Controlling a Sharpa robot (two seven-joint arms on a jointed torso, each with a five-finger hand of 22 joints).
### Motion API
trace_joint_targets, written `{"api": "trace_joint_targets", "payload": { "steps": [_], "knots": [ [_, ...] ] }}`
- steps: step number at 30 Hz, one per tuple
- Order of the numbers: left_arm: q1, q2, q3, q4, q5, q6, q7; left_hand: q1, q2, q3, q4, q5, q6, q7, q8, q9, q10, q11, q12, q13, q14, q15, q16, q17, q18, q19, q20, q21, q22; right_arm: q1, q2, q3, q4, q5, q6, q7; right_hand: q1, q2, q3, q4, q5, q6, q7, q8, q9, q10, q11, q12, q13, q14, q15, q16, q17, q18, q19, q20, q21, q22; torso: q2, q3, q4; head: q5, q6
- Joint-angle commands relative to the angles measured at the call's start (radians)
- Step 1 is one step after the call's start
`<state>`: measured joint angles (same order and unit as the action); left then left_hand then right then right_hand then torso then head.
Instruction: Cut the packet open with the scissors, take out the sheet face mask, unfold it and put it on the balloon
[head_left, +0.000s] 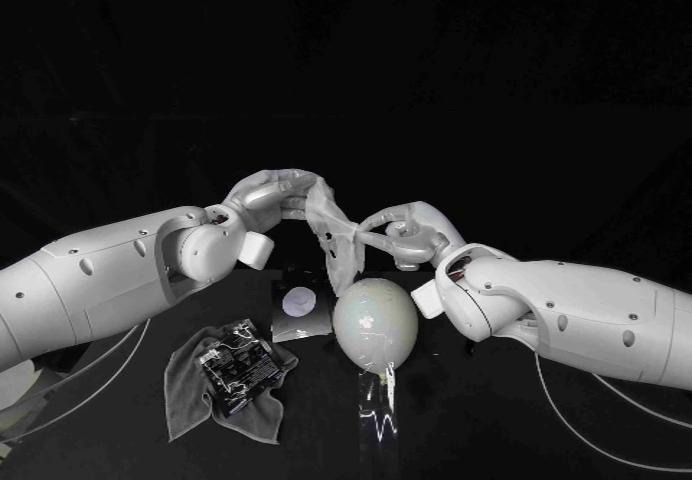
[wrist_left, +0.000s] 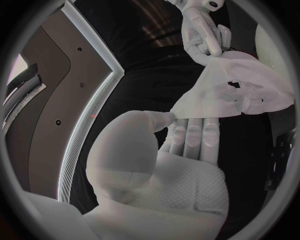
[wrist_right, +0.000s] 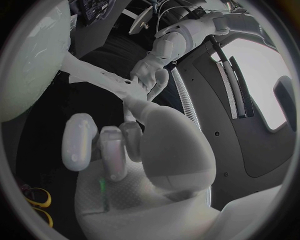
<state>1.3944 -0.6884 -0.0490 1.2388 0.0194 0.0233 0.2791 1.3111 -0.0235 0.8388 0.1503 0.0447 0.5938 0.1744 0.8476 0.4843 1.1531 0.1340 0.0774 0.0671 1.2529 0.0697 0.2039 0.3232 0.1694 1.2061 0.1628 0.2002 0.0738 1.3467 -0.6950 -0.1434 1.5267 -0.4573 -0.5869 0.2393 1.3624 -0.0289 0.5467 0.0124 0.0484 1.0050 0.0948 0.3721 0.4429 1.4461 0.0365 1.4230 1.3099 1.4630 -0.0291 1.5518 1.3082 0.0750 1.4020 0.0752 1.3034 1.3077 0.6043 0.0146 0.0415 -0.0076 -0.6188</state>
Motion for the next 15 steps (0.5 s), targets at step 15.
{"api": "trace_joint_targets", "payload": {
  "steps": [15],
  "knots": [
    [0.002, 0.025, 0.001, -0.035, -0.001, -0.116, 0.039, 0.013, -0.007, -0.009, -0.004, 0.004, 0.011, 0.033, -0.029, 0.186, -0.009, 0.01, -0.015, -0.003, -0.068, 0.015, -0.033, 0.008, 0.01, -0.039, 0.011, -0.031, -0.008, 0.031, 0.011, 0.003, -0.024, 0.007, 0.077, -0.058, -0.02, 0.0, 0.025, -0.011, 0.0, -0.012, 0.001, 0.044, 0.081, 0.027, -0.015, 0.019, 0.14, 0.09, -0.006, 0.005, 0.22, -0.011, -0.002, 0.0, -0.003, 0.179, 0.0, 0.0002, 0.0008, -0.003, 0.003]
  ]
}}
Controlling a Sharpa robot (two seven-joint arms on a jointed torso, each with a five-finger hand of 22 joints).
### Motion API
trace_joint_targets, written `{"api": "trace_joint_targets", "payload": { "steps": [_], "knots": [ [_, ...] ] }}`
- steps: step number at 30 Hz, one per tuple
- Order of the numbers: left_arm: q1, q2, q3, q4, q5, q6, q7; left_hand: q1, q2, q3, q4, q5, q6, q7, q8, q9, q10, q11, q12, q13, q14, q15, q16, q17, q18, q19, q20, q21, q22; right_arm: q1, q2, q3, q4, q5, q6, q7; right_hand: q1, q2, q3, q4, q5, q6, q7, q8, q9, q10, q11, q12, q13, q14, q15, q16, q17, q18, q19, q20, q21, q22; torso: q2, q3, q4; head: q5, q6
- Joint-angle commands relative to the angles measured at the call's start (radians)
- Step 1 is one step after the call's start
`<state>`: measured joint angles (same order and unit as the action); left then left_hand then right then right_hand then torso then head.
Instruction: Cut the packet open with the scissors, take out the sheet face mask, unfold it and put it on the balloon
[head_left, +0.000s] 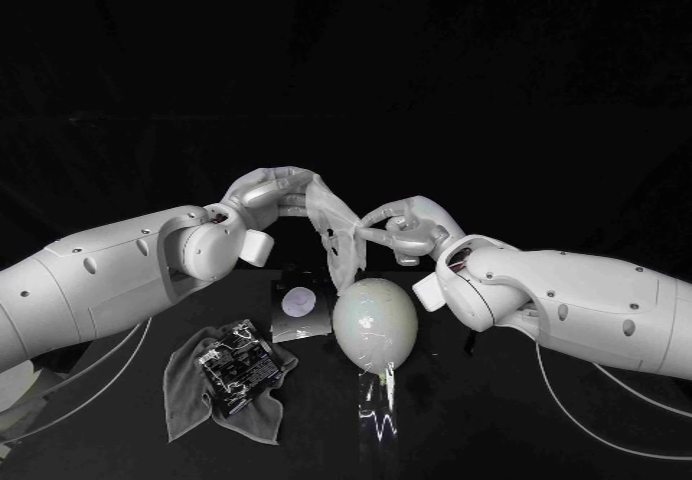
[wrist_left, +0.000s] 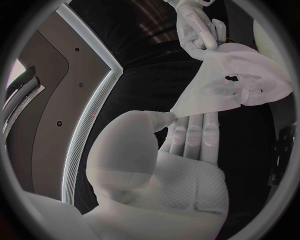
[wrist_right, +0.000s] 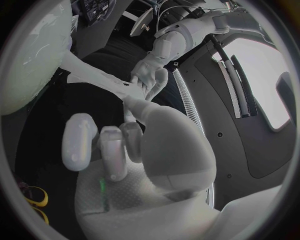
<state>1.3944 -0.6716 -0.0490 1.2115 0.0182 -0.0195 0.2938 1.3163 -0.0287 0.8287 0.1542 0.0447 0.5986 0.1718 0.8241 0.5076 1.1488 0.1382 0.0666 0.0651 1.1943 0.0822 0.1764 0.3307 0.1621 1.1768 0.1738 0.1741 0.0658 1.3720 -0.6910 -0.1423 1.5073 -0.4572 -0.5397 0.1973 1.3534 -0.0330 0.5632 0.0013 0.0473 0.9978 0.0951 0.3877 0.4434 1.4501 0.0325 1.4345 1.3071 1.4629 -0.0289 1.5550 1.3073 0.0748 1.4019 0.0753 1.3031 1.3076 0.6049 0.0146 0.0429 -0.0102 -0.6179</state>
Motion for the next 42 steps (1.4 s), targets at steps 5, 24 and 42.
{"api": "trace_joint_targets", "payload": {
  "steps": [5, 24, 42],
  "knots": [
    [0.002, 0.035, 0.0, -0.042, -0.039, -0.137, 0.011, 0.021, -0.028, -0.015, -0.037, 0.002, -0.014, 0.058, -0.054, 0.119, -0.049, 0.026, -0.006, -0.003, -0.06, 0.022, -0.032, -0.001, 0.011, -0.046, 0.011, -0.021, 0.001, 0.022, 0.032, 0.002, -0.031, 0.037, 0.019, -0.025, -0.013, 0.004, 0.012, -0.002, 0.001, -0.005, 0.001, 0.031, 0.082, 0.026, -0.01, 0.011, 0.146, 0.091, -0.006, 0.002, 0.222, -0.011, -0.002, 0.0, -0.002, 0.179, -0.001, -0.0002, 0.0001, -0.003, 0.009],
    [0.002, 0.113, -0.012, -0.156, -0.221, -0.236, -0.081, 0.03, -0.136, -0.179, -0.09, 0.004, 0.012, 0.09, -0.221, -0.054, -0.134, 0.063, 0.002, -0.001, -0.235, 0.075, -0.04, 0.003, -0.006, -0.19, 0.062, -0.082, 0.002, 0.045, 0.093, 0.005, -0.1, 0.161, 0.003, -0.064, -0.027, 0.003, 0.03, -0.012, 0.001, -0.011, 0.001, 0.043, 0.087, 0.033, -0.01, 0.022, 0.157, 0.09, -0.006, 0.002, 0.221, -0.01, -0.005, 0.001, -0.006, 0.178, 0.0, 0.0001, -0.0004, 0.002, 0.011],
    [0.0, 0.136, -0.016, -0.214, -0.201, -0.31, -0.094, 0.022, -0.18, -0.332, -0.052, 0.003, -0.117, 0.104, -0.418, -0.221, -0.265, 0.099, -0.003, -0.002, -0.536, 0.135, -0.109, -0.074, -0.078, -0.673, 0.117, -0.127, -0.018, 0.045, 0.106, 0.006, -0.114, 0.225, -0.003, -0.084, -0.034, 0.003, 0.037, -0.015, 0.001, -0.013, 0.001, 0.048, 0.09, 0.036, -0.01, 0.026, 0.161, 0.091, -0.005, 0.003, 0.222, -0.01, -0.007, 0.001, -0.007, 0.177, -0.001, 0.0001, -0.0004, 0.003, 0.015]
  ]
}}
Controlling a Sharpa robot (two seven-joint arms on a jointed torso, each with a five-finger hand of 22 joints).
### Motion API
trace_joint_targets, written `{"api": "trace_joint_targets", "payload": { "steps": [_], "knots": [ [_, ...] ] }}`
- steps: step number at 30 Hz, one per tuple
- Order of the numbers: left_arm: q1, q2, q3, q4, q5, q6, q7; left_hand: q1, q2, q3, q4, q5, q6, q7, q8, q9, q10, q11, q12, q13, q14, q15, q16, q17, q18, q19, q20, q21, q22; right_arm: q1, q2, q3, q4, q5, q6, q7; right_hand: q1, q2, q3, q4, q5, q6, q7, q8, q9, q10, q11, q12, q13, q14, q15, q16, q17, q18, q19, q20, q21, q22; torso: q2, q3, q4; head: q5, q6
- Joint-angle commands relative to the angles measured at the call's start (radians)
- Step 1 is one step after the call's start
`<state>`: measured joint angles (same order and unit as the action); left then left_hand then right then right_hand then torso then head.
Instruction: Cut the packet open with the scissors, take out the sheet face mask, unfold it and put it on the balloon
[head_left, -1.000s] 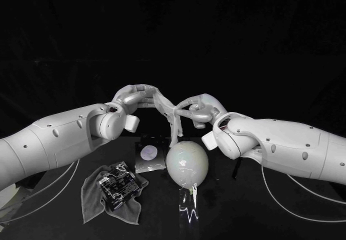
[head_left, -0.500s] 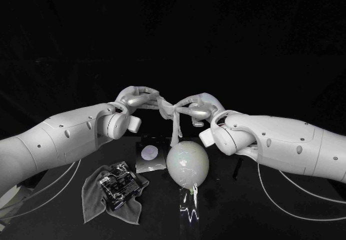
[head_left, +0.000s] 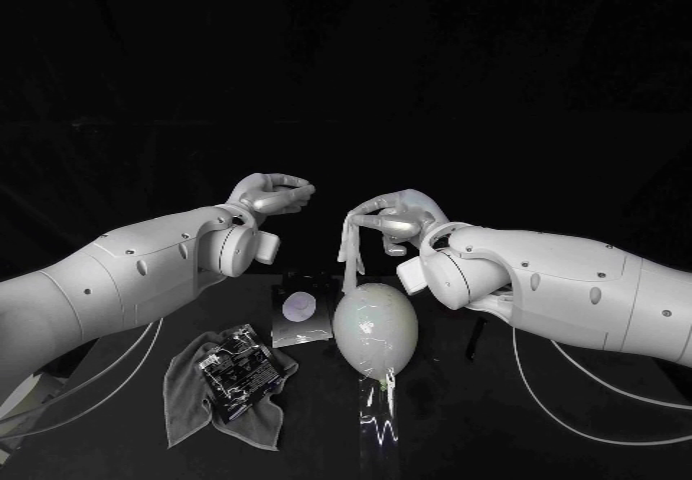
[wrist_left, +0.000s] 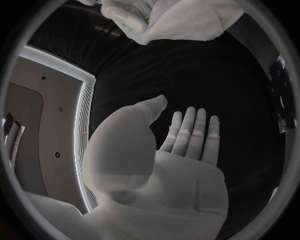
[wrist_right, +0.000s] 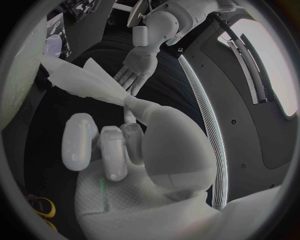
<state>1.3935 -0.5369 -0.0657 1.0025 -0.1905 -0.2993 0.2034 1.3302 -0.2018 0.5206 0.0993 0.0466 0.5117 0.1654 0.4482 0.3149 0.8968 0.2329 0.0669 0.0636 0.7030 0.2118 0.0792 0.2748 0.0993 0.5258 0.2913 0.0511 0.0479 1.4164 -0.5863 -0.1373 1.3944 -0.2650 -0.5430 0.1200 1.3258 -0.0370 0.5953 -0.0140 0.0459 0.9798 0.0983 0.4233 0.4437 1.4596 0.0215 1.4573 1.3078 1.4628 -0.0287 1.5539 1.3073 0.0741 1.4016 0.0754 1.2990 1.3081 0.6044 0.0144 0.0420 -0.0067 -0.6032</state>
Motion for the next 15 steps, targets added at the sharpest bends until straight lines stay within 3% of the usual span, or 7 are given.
{"api": "trace_joint_targets", "payload": {
  "steps": [1, 4, 5, 6, 7, 11, 15],
  "knots": [
    [0.001, 0.0, 0.001, -0.004, 0.008, -0.032, 0.0, 0.008, -0.007, -0.024, 0.003, 0.002, -0.03, 0.11, -0.042, -0.028, -0.013, 0.004, -0.003, 0.0, -0.045, 0.005, -0.012, -0.019, -0.015, -0.022, 0.0, -0.004, 0.0, 0.001, 0.002, 0.001, -0.002, 0.034, 0.0, -0.008, -0.006, 0.008, 0.005, 0.0, 0.003, 0.005, -0.002, 0.012, 0.09, 0.027, 0.001, 0.003, 0.161, 0.091, -0.006, 0.004, 0.222, -0.009, -0.007, 0.001, -0.003, 0.177, 0.0, 0.0002, 0.0007, 0.0, 0.0],
    [0.0, -0.013, 0.0, 0.018, 0.008, -0.039, 0.024, 0.021, -0.002, -0.035, 0.001, 0.002, -0.004, 0.106, -0.034, -0.025, -0.023, 0.005, -0.004, -0.001, -0.052, 0.008, -0.015, -0.023, -0.016, -0.022, 0.0, -0.003, 0.001, 0.001, 0.003, 0.001, -0.004, 0.04, -0.004, -0.01, -0.006, 0.008, 0.005, 0.0, 0.003, 0.005, -0.002, 0.012, 0.09, 0.027, 0.001, 0.003, 0.161, 0.091, -0.006, 0.004, 0.222, -0.009, -0.007, 0.001, -0.003, 0.177, 0.001, -0.0002, 0.0002, -0.001, 0.001],
    [-0.001, -0.022, 0.0, 0.034, 0.001, -0.042, 0.04, 0.053, 0.016, -0.027, -0.011, 0.005, 0.097, 0.111, 0.018, 0.002, -0.011, 0.003, 0.007, 0.004, 0.027, 0.001, 0.004, 0.003, -0.015, 0.003, -0.001, 0.002, 0.005, 0.001, 0.003, 0.001, -0.004, 0.041, -0.007, -0.012, -0.006, 0.008, 0.005, 0.0, 0.003, 0.005, -0.002, 0.012, 0.09, 0.027, 0.001, 0.003, 0.161, 0.091, -0.006, 0.004, 0.222, -0.009, -0.007, 0.001, -0.003, 0.177, 0.001, -0.0004, -0.0002, -0.001, 0.002],
    [-0.001, -0.028, 0.0, 0.044, -0.007, -0.044, 0.05, 0.058, 0.019, -0.024, -0.013, 0.006, 0.118, 0.113, 0.03, 0.008, -0.007, 0.003, 0.01, 0.005, 0.037, -0.001, 0.008, 0.006, -0.014, 0.008, -0.001, 0.003, 0.005, 0.001, 0.003, 0.001, -0.005, 0.043, -0.008, -0.013, -0.007, 0.008, 0.006, -0.001, 0.002, 0.004, -0.002, 0.013, 0.09, 0.027, 0.001, 0.003, 0.16, 0.091, -0.006, 0.004, 0.222, -0.009, -0.007, 0.001, -0.004, 0.176, 0.001, -0.0005, -0.0005, -0.002, 0.001],
    [-0.002, -0.042, 0.0, 0.069, -0.027, -0.05, 0.072, 0.082, 0.021, -0.008, -0.028, 0.002, 0.192, 0.099, 0.05, 0.008, 0.052, -0.018, 0.045, 0.015, 0.106, -0.021, 0.053, 0.022, 0.002, 0.158, -0.005, 0.033, 0.025, 0.001, 0.004, 0.001, -0.006, 0.045, -0.011, -0.015, -0.007, 0.008, 0.006, -0.001, 0.002, 0.004, -0.002, 0.013, 0.09, 0.027, 0.001, 0.003, 0.16, 0.091, -0.006, 0.004, 0.222, -0.009, -0.007, 0.001, -0.004, 0.176, 0.002, -0.0006, -0.0006, -0.001, 0.001],
    [-0.006, -0.091, 0.001, 0.156, -0.075, -0.028, 0.111, 0.121, 0.042, 0.007, -0.069, 0.004, 0.357, 0.012, 0.108, 0.018, 0.251, -0.106, 0.167, 0.057, 0.349, -0.124, 0.257, 0.114, 0.089, 0.405, -0.039, 0.17, 0.087, 0.001, 0.005, 0.001, -0.011, 0.049, -0.022, -0.022, -0.007, 0.008, 0.006, -0.001, 0.002, 0.004, -0.002, 0.013, 0.09, 0.027, 0.001, 0.003, 0.16, 0.091, -0.006, 0.004, 0.222, -0.009, -0.007, 0.001, -0.004, 0.176, 0.002, -0.001, -0.0007, -0.005, 0.001],
    [-0.008, -0.133, 0.001, 0.239, -0.11, 0.025, 0.112, 0.128, 0.099, -0.034, -0.098, 0.003, 0.429, -0.013, 0.107, 0.012, 0.32, -0.151, 0.21, 0.076, 0.464, -0.179, 0.408, 0.193, 0.086, 0.523, -0.11, 0.297, 0.159, 0.001, 0.006, 0.001, -0.016, 0.05, -0.029, -0.028, -0.009, 0.008, 0.008, -0.001, 0.002, 0.004, -0.002, 0.014, 0.091, 0.027, 0.001, 0.003, 0.161, 0.091, -0.006, 0.004, 0.222, -0.009, -0.007, 0.001, -0.003, 0.176, 0.0, -0.0008, 0.0015, -0.007, -0.002]
  ]
}}
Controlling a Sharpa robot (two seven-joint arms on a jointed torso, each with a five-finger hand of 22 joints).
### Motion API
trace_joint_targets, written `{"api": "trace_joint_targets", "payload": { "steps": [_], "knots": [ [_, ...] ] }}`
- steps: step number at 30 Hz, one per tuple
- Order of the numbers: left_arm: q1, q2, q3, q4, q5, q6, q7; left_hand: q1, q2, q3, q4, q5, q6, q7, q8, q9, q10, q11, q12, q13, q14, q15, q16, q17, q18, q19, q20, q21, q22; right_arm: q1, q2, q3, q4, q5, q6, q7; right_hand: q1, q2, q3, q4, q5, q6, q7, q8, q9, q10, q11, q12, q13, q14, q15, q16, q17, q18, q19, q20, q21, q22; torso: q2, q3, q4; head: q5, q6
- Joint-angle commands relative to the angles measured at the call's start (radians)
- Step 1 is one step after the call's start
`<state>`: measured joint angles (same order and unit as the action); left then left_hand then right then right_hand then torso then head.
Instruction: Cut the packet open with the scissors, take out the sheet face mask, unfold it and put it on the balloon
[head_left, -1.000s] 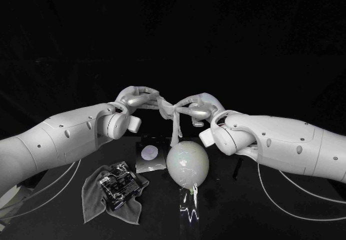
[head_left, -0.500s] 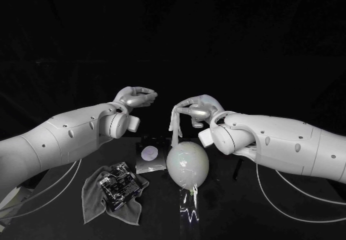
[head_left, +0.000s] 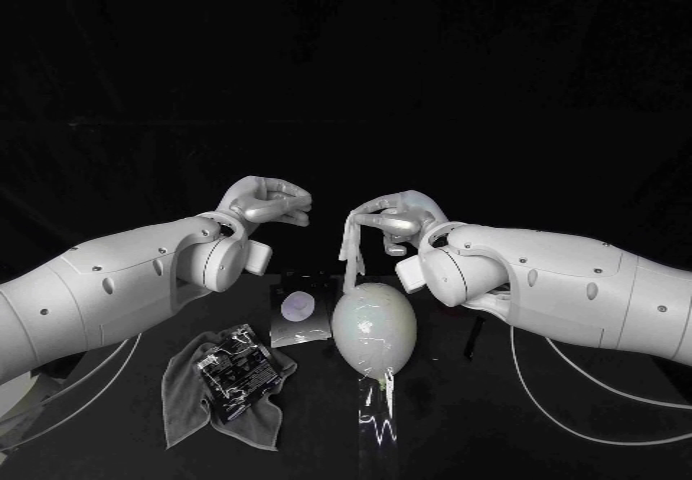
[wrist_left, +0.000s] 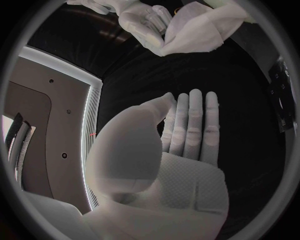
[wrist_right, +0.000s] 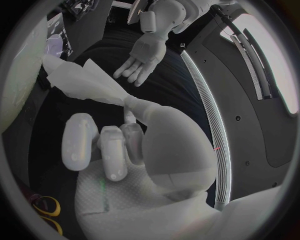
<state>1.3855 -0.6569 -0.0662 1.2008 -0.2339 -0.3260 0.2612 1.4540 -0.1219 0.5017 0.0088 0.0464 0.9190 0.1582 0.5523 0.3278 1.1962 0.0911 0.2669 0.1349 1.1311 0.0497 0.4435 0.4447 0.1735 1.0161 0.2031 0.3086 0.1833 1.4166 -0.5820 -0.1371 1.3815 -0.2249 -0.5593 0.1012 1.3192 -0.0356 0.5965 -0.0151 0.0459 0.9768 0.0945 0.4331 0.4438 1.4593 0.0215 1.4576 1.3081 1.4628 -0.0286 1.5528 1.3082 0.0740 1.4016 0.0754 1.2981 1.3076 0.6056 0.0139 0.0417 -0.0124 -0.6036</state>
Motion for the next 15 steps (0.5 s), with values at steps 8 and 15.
{"api": "trace_joint_targets", "payload": {
  "steps": [8, 15],
  "knots": [
    [-0.024, -0.071, 0.001, 0.177, -0.116, 0.106, 0.023, -0.053, 0.056, 0.019, -0.008, 0.002, 0.032, -0.027, -0.056, -0.006, 0.08, -0.034, -0.024, -0.002, 0.163, -0.058, 0.273, 0.158, 0.004, 0.077, -0.113, 0.288, 0.19, 0.001, 0.001, 0.001, -0.002, 0.004, -0.017, -0.017, -0.003, 0.006, 0.008, 0.0, 0.003, 0.007, 0.002, 0.005, 0.091, 0.026, 0.001, 0.002, 0.159, 0.091, -0.006, 0.005, 0.221, -0.009, -0.007, 0.001, -0.003, 0.177, -0.002, 0.0, 0.0012, -0.002, 0.002],
    [-0.042, -0.059, 0.001, 0.203, -0.133, 0.052, -0.002, -0.068, 0.042, 0.044, -0.019, 0.003, 0.022, -0.028, -0.103, -0.018, 0.135, -0.044, 0.009, 0.029, 0.185, -0.069, 0.35, 0.205, 0.007, 0.072, -0.125, 0.366, 0.243, 0.001, -0.019, 0.001, 0.038, -0.01, -0.01, -0.022, -0.004, 0.006, 0.008, -0.001, 0.003, 0.007, 0.002, 0.006, 0.091, 0.025, 0.001, 0.0, 0.158, 0.091, -0.006, 0.005, 0.222, -0.009, -0.007, 0.001, -0.002, 0.177, 0.0, -0.0013, -0.0002, -0.001, 0.008]
  ]
}}
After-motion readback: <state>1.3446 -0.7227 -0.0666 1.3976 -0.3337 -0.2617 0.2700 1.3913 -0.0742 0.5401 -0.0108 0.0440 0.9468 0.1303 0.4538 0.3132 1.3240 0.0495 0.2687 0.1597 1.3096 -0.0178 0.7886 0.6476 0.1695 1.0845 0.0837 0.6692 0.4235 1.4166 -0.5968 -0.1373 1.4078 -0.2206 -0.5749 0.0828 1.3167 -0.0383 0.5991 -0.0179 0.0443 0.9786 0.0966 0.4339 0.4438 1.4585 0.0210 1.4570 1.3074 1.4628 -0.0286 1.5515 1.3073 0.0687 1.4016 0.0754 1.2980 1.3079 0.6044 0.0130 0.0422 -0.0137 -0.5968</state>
